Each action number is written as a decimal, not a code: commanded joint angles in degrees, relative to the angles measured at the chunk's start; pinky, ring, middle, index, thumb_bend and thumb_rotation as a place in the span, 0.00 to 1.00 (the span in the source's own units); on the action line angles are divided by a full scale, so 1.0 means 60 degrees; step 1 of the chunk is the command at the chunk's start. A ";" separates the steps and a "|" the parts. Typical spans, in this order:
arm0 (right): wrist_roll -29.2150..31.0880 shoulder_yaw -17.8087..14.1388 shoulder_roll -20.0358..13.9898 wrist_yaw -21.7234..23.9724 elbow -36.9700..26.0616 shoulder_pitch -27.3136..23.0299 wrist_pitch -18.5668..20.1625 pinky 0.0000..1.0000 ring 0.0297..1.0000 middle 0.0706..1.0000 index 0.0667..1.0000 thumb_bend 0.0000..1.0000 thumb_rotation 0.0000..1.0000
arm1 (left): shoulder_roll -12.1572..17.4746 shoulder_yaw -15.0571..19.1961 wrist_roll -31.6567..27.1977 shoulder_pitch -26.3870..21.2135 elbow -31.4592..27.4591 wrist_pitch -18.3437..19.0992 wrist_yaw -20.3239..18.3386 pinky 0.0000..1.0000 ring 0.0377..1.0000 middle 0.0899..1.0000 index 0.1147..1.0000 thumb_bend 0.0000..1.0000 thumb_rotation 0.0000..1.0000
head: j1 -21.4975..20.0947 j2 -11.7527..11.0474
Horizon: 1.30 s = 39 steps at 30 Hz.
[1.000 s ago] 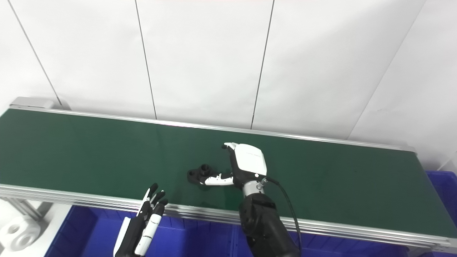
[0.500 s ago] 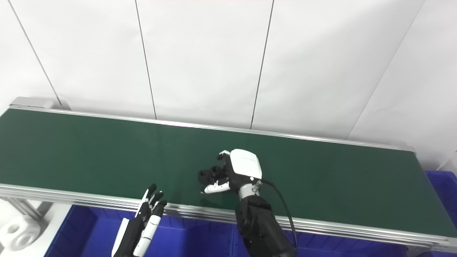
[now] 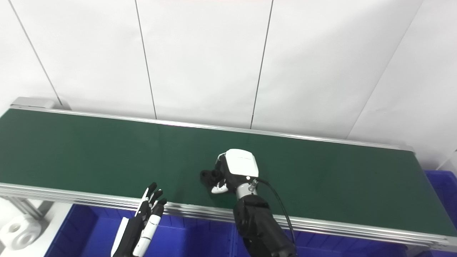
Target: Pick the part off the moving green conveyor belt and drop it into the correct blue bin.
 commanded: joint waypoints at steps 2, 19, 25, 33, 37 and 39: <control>-0.0168 0.0040 -0.0013 -0.0103 0.0093 0.0055 0.0427 0.14 0.17 0.43 0.45 0.53 0.00 | -0.0559 -0.0399 -0.0038 0.0056 -0.0284 -0.0025 0.0012 0.98 0.91 0.95 1.00 0.41 0.87 | -0.0017 0.0037; 0.0608 -0.0292 -0.0095 -0.0810 -0.0772 0.0572 -0.0331 0.17 0.20 0.43 0.45 0.52 0.00 | -0.0532 -0.0398 -0.0015 0.0064 -0.0287 -0.0086 0.0038 0.99 0.90 0.94 1.00 0.40 0.88 | -0.0327 0.0217; 0.0792 -0.0416 -0.0696 -0.0105 -0.2760 0.0959 -0.0278 0.15 0.18 0.43 0.45 0.52 0.00 | -0.0494 -0.0250 -0.0169 -0.0008 -0.0400 0.0050 0.0014 1.00 0.91 0.95 1.00 0.41 0.90 | -0.0847 0.0379; 0.0107 -0.0403 -0.2293 0.0950 -0.4849 0.1391 -0.0540 0.17 0.20 0.43 0.45 0.52 0.00 | -0.0209 -0.0006 -0.0668 -0.0184 -0.0735 0.0482 -0.0176 1.00 0.93 0.96 1.00 0.45 0.98 | -0.1769 0.0767; -0.0134 -0.0582 -0.2958 0.1633 -0.5911 0.1695 -0.0413 0.17 0.20 0.43 0.45 0.52 0.00 | 0.0035 0.0150 -0.0776 -0.0311 -0.1030 0.0951 -0.0305 1.00 0.94 0.96 1.00 0.49 1.00 | -0.2247 0.1004; -0.0298 -0.0607 -0.3160 0.2016 -0.6356 0.1829 -0.0368 0.18 0.21 0.43 0.45 0.52 0.00 | 0.0136 0.0277 -0.0865 -0.0392 -0.1173 0.1146 -0.0398 1.00 0.93 0.96 1.00 0.50 1.00 | -0.2613 0.1178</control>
